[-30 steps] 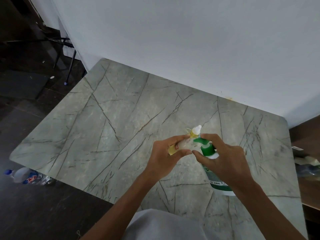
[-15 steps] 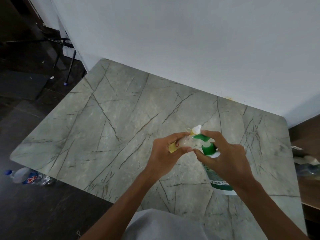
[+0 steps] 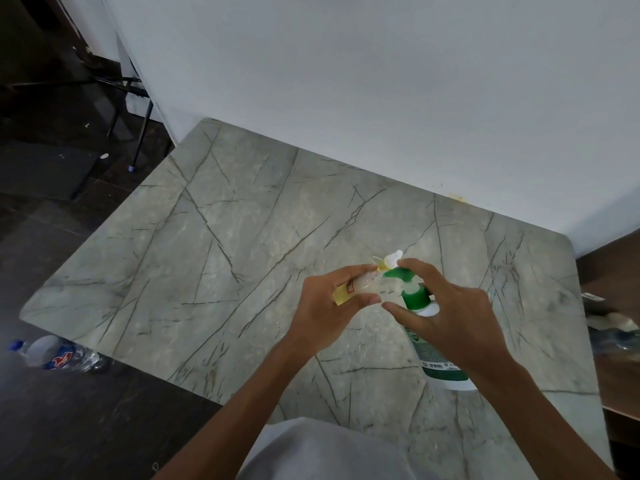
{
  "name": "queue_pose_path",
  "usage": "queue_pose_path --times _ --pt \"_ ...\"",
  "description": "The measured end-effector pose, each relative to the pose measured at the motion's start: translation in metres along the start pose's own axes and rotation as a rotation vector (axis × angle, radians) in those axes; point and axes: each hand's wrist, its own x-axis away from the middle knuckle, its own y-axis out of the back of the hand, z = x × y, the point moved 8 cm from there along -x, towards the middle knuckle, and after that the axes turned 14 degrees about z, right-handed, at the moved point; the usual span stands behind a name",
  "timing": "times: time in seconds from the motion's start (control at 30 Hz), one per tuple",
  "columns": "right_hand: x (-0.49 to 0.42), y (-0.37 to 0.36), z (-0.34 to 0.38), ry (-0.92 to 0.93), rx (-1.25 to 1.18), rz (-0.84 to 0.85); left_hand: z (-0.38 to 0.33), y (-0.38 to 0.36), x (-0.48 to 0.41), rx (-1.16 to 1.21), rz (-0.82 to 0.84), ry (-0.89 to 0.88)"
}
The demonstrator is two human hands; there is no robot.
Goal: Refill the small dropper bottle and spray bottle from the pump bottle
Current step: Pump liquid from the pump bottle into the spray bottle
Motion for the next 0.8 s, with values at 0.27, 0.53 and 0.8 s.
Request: queue_pose_path --times 0.27,0.53,0.8 --pt "0.0004 0.0045 0.0040 -0.003 -0.004 -0.036 -0.0066 -0.0020 -0.0005 0.035 -0.013 -0.034" --pt "0.0016 0.0047 0.0028 0.002 -0.010 -0.053 -0.0010 -0.0064 0.0038 -0.022 -0.014 -0.007" --pt "0.0027 0.0091 0.0064 0.015 0.042 -0.021 -0.0037 -0.0049 0.0035 0.002 -0.012 -0.018"
